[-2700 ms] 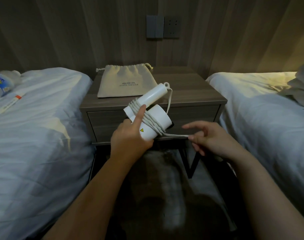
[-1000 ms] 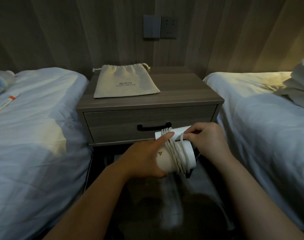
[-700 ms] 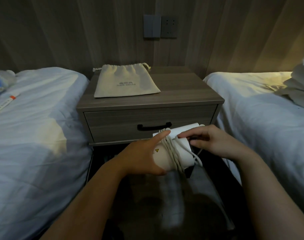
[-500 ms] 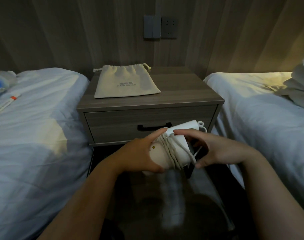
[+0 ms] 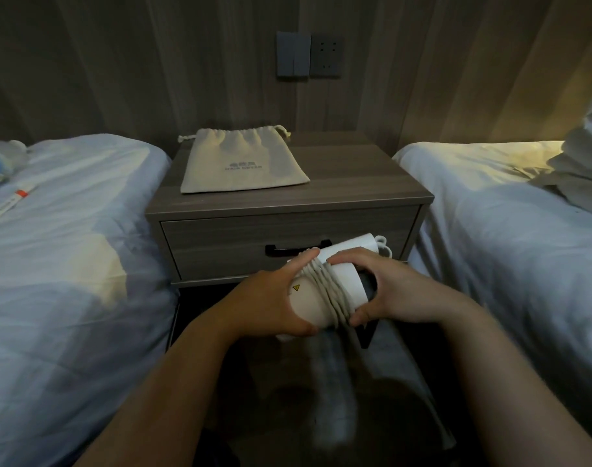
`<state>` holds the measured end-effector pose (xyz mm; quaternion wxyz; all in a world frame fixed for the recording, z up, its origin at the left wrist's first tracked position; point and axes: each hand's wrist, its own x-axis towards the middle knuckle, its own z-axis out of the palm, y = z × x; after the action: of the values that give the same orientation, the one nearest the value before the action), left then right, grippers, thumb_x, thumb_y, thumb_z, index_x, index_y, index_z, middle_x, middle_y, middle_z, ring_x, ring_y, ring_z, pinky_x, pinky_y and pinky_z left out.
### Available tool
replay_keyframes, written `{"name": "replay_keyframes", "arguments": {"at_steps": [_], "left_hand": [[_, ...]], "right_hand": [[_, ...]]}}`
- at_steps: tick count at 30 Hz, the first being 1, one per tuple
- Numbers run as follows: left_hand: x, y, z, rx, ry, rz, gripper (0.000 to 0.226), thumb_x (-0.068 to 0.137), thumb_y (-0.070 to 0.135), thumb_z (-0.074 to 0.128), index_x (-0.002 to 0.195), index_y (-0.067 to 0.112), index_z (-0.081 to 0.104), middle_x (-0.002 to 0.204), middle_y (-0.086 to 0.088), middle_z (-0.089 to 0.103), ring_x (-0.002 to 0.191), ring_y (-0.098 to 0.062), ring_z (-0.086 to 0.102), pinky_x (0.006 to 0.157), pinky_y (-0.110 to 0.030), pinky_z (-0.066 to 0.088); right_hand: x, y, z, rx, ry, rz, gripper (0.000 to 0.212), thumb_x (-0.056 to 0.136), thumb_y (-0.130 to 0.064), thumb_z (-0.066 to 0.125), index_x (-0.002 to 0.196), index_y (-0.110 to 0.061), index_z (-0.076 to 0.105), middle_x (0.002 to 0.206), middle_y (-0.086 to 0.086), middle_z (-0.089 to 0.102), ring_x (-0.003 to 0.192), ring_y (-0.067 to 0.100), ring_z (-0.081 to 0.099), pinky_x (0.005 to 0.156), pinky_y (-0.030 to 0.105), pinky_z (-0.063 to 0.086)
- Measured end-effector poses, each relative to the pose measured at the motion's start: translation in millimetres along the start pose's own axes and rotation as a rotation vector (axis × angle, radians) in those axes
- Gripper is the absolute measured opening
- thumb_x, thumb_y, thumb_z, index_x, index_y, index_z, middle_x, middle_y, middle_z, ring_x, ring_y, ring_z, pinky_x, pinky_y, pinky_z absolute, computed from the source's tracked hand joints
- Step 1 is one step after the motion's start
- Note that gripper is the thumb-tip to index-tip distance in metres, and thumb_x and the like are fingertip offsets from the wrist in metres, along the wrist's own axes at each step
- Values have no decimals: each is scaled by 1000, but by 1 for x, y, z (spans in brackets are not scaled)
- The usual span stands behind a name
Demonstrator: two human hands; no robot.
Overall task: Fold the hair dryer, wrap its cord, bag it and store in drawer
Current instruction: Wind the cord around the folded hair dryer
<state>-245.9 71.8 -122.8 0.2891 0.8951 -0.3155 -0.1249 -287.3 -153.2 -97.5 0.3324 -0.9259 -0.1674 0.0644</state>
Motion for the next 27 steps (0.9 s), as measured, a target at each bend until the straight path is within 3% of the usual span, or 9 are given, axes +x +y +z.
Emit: {"name": "replay_keyframes", "arguments": {"at_steps": [4,8,12,15,19,21,24,25,27], "left_hand": [[-1,-1,4,62,3,2,111,64,45,77,140,54,-3,132,4,54,107,-13,57,90,-29,50],[2,2,10,126,38,26,111,66,45,76,144,47,-3,133,2,53,109,-14,56,84,-22,42],[5,1,15,171,45,44,110,66,48,75,144,46,-3,137,0,50,113,-16,54,90,-24,43],[5,1,14,195,38,56,111,67,49,74,143,47,-6,138,-1,49,114,-17,53,95,-31,45],[6,-1,15,280,45,68,112,66,50,73,143,46,-9,137,-2,49,115,-18,52,96,-33,44],[6,-1,16,390,64,101,111,67,52,71,144,44,-8,137,-1,49,115,-18,52,94,-30,42],[7,-1,19,548,110,199,106,69,53,68,147,37,-3,138,0,47,117,-18,50,95,-30,38],[8,-2,20,586,116,230,105,69,54,67,147,35,-2,138,0,46,118,-18,49,97,-32,36],[10,-3,22,654,105,257,103,70,55,66,146,36,-2,138,0,44,119,-18,46,99,-34,33]], "right_hand": [[3,-1,3,-28,5,79,82,61,-24,85,131,-35,46,126,-19,49,114,-2,46,99,16,39],[2,0,2,-178,26,97,82,59,-36,84,132,-38,47,126,-11,45,117,7,39,101,26,36],[2,-2,-1,-499,8,126,84,61,-56,76,136,-48,39,139,-3,26,128,20,21,108,37,23],[4,2,-2,-417,-26,117,72,69,-53,71,134,-49,41,159,-4,5,145,22,-3,117,48,3],[6,8,1,-282,0,127,59,77,-45,67,132,-45,46,159,-7,13,146,13,-3,116,49,-7],[7,9,4,-260,55,167,70,74,-46,71,136,-36,39,155,-5,25,145,16,12,116,46,-6],[8,8,7,-267,38,253,109,62,-52,77,147,-28,14,143,-2,40,135,19,33,118,44,1],[9,8,8,-307,16,264,116,59,-54,78,149,-28,9,141,-1,40,132,19,35,117,43,11],[11,11,9,-342,-11,278,115,53,-57,79,147,-27,19,130,-2,43,119,17,41,103,34,35]]}}
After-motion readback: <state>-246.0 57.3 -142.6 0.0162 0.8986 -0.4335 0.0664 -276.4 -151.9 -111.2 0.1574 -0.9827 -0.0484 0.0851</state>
